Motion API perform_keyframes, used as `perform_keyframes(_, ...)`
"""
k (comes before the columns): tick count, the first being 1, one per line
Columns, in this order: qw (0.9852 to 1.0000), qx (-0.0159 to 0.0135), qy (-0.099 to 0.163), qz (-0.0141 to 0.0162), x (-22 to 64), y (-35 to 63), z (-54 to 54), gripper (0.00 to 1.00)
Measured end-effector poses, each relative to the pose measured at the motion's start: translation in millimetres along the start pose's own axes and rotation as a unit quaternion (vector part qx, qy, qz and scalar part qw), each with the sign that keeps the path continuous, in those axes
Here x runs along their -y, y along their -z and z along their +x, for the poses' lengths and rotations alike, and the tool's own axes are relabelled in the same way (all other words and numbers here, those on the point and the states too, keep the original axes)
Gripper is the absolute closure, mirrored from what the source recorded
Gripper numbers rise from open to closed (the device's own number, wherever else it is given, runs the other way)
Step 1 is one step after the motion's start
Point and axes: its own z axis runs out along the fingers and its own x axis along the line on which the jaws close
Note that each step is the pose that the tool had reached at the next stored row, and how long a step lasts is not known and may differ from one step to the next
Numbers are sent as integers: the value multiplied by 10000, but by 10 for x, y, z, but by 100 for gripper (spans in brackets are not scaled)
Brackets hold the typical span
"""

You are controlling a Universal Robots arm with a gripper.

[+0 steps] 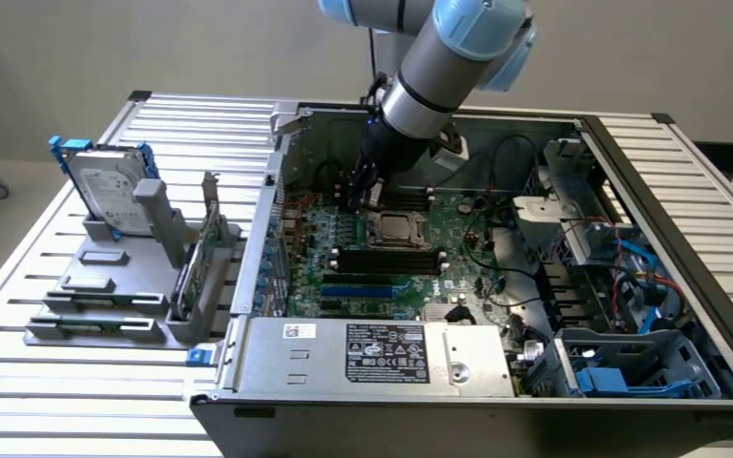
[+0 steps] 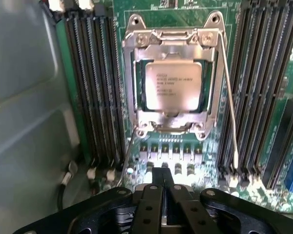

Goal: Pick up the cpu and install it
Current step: 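Close the cpu cover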

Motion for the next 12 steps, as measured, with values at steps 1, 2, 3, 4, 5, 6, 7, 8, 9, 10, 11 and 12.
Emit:
perform_keyframes(1,10000,-25,3,0,25,19,2,89)
perform_keyframes(2,10000,-48,4,0,49,36,3,89)
perform_keyframes(3,10000,-67,2,0,72,51,4,89)
perform_keyframes(4,10000,-82,-1,0,93,64,5,89)
perform_keyframes(5,10000,-98,-4,-1,114,76,6,89)
perform_keyframes(6,9999,-115,-9,-1,135,88,8,89)
perform_keyframes(7,9999,-131,-16,-2,154,99,9,89)
perform_keyframes(8,9999,-148,-23,-3,172,107,10,89)
perform_keyframes(9,9999,-167,-35,-5,190,113,11,89)
perform_keyframes(10,9998,-187,-48,-7,206,117,11,89)
perform_keyframes(11,9998,-207,-64,-9,223,117,11,89)
perform_keyframes(12,9997,-227,-81,-12,239,116,11,89)
